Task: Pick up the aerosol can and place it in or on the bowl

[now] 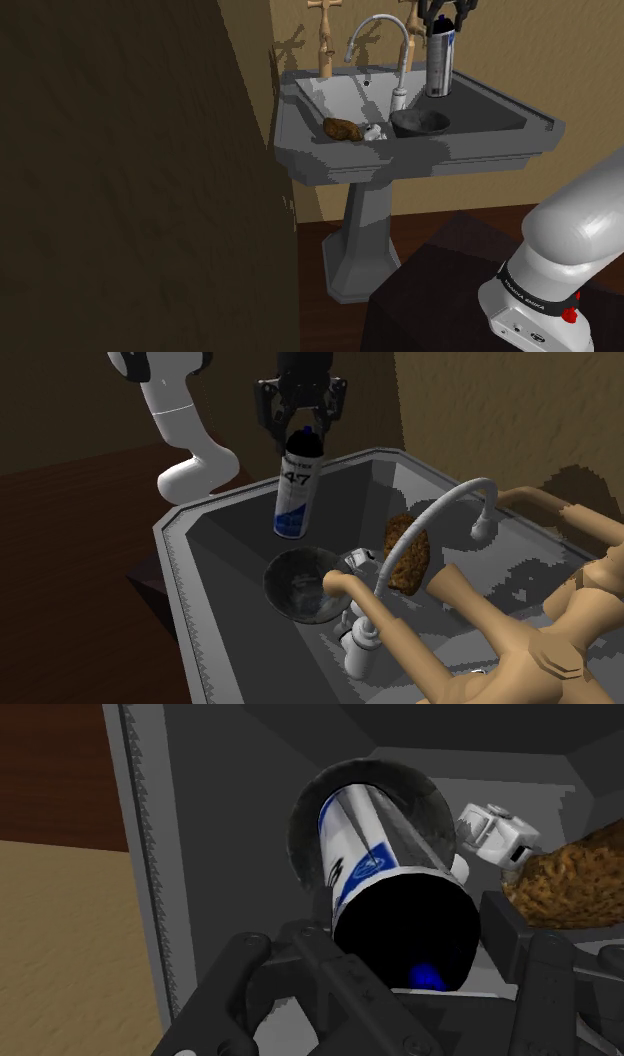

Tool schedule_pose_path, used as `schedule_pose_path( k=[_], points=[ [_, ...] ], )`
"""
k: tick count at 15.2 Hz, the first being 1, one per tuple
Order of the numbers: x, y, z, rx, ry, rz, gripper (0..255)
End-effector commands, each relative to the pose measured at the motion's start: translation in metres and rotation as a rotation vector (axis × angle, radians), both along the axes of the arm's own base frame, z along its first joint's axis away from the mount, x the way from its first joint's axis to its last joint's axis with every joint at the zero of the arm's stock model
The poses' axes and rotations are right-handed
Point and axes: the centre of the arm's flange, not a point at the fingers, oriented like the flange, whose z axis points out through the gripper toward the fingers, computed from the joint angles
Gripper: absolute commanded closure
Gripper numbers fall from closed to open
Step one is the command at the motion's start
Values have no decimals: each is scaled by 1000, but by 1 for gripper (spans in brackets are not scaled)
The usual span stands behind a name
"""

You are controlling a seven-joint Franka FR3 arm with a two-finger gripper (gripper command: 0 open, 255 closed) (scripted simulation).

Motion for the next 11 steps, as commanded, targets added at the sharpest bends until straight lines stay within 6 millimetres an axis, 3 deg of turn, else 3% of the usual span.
schedule_pose_path(
  k=[1, 11],
  points=[
    [4, -16, 4, -1, 0, 2, 255],
    [4, -16, -49, -1, 0, 2, 255]
  ],
)
